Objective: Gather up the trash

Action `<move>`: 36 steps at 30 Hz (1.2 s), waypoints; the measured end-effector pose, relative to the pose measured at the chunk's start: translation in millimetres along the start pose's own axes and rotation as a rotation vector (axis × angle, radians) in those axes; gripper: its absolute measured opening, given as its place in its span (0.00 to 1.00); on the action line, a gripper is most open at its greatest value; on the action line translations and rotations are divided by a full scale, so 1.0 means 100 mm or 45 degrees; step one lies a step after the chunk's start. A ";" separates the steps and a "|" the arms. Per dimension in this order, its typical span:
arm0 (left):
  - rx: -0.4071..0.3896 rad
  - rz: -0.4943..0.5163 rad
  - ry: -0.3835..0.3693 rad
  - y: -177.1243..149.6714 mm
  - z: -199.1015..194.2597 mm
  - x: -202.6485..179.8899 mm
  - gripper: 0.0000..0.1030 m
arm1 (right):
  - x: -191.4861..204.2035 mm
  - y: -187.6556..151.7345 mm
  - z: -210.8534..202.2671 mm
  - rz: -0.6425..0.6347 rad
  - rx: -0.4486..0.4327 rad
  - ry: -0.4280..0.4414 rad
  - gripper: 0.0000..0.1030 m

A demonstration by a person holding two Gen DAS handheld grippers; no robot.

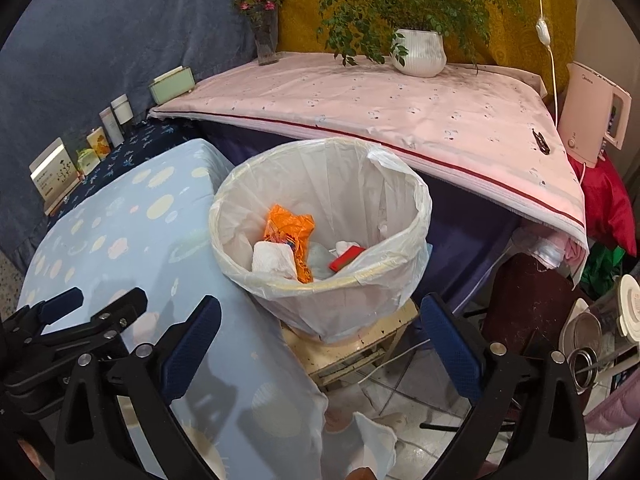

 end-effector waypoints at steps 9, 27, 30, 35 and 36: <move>-0.004 -0.044 0.014 -0.04 -0.06 0.04 0.91 | 0.05 -0.06 -0.04 -0.066 0.018 -0.034 0.93; 0.013 -0.025 0.065 -0.07 -0.12 0.01 0.91 | 0.15 -0.07 -0.21 -0.135 0.002 -0.062 0.93; 0.012 -0.032 0.066 -0.06 -0.13 0.01 0.91 | 0.14 -0.06 -0.21 -0.132 0.001 -0.065 0.93; 0.018 -0.032 0.071 -0.06 -0.12 -0.01 0.91 | 0.14 -0.06 -0.22 -0.127 -0.003 -0.058 0.93; 0.018 -0.029 0.071 -0.06 -0.12 -0.02 0.91 | 0.14 -0.06 -0.22 -0.126 -0.002 -0.057 0.93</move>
Point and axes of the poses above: each gripper's, at about its wrist camera, not at the fingertips, and z roughly the way its jaws point, x to its left, y to its top, the point moved 2 cm from there along z, roughly the way its jaws point, and after that the axes turned 8 degrees about -y, right-handed, at the moved point
